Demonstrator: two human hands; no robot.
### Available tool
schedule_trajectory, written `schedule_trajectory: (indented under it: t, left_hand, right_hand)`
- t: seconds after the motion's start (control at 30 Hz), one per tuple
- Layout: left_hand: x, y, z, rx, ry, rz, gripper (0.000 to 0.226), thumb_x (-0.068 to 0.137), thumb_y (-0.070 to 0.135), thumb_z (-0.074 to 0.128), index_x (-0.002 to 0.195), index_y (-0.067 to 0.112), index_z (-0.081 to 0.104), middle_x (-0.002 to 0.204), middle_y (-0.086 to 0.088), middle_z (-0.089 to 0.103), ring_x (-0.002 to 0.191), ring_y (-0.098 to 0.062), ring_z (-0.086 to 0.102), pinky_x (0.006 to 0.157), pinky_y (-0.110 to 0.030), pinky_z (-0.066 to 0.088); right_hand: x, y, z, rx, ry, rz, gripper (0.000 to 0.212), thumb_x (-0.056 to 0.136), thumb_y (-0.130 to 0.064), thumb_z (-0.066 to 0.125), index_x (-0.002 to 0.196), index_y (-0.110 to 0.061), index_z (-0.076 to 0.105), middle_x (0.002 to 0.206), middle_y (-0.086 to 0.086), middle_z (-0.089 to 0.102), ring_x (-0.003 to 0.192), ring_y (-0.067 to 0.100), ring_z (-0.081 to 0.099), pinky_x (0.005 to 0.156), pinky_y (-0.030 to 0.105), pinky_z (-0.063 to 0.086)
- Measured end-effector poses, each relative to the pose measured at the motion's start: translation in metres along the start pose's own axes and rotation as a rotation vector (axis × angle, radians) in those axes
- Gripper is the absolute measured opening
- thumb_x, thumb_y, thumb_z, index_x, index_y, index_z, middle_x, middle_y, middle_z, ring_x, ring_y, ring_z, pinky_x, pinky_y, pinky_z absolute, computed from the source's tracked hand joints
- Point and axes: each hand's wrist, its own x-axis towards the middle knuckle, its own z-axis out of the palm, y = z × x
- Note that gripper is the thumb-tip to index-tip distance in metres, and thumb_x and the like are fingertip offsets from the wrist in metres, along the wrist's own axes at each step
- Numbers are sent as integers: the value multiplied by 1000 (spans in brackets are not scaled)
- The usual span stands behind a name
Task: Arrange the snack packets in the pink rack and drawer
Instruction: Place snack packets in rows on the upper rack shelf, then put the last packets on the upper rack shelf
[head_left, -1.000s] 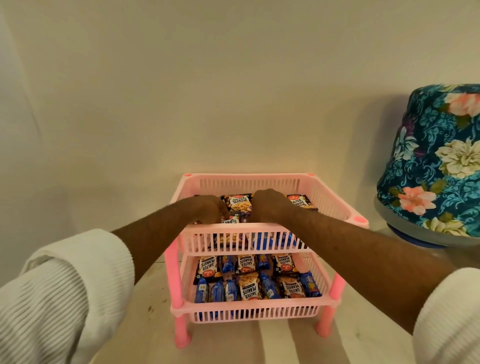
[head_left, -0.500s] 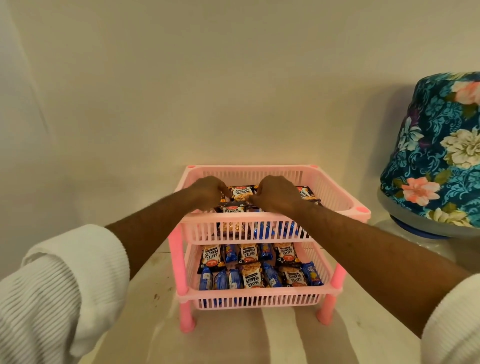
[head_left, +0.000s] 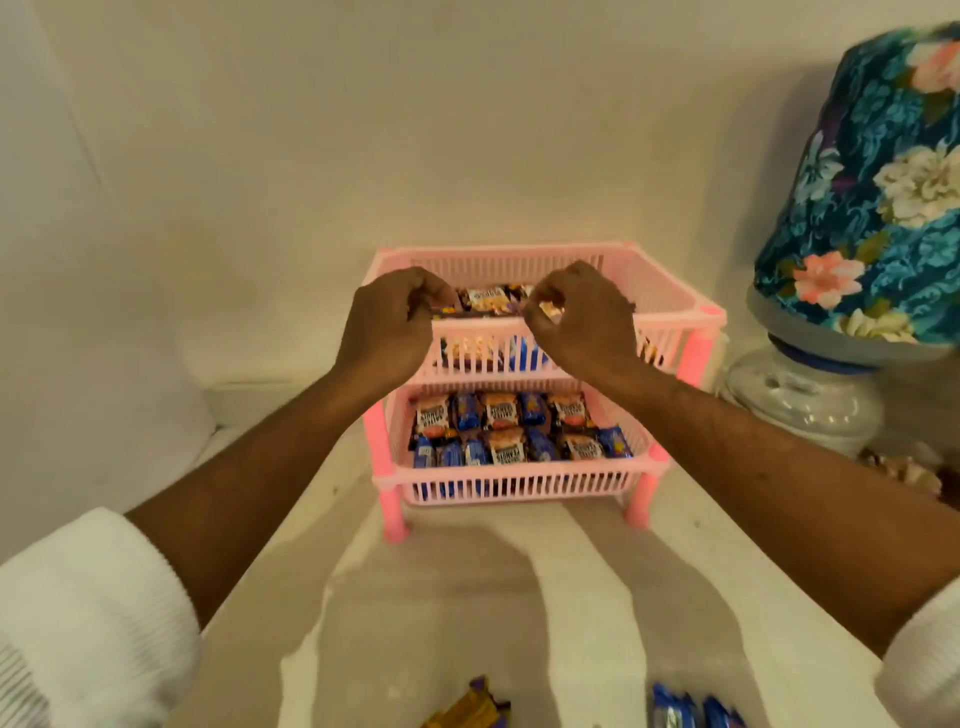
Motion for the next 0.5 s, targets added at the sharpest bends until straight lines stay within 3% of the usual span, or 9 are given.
schedule_trajectory:
  t: [0.1,0.23,0.37,0.5]
  left_hand:
    - [-42,0,9,-6,70,137,29,87,5,50,93,26,69,99,13,70,99,-7,61,85,-30,51]
    - [-108,-17,27,34,102,273,23,84,2,56,93,19,69,97,6,66,98,-15,52,87,-19,36]
    - [-179,-57,51,58,-60,136,23,87,0,55,97,17,68,101,1,65,103,-21,55,90,-27,39]
    - [-249,-110,65,123,-245,-118,29,90,7,56,112,23,62,116,4,59,114,-18,53,96,-31,45]
  right_hand:
    - [-31,-6,-3,29,110,-46,14,86,-36,67,92,-24,71,100,-2,61,96,19,57,83,36,45]
    - [-81,-10,3,89,140,-57,12,84,-29,68,91,-20,70,98,0,62,97,20,56,82,34,42]
    - [-151,-11,27,127,-69,-11,8,87,-25,69,92,-19,70,97,-1,62,96,19,55,79,33,42]
    - [-232,-13,55,264,-461,-41,20,86,-27,73,104,-20,71,104,-1,65,92,15,60,79,40,53]
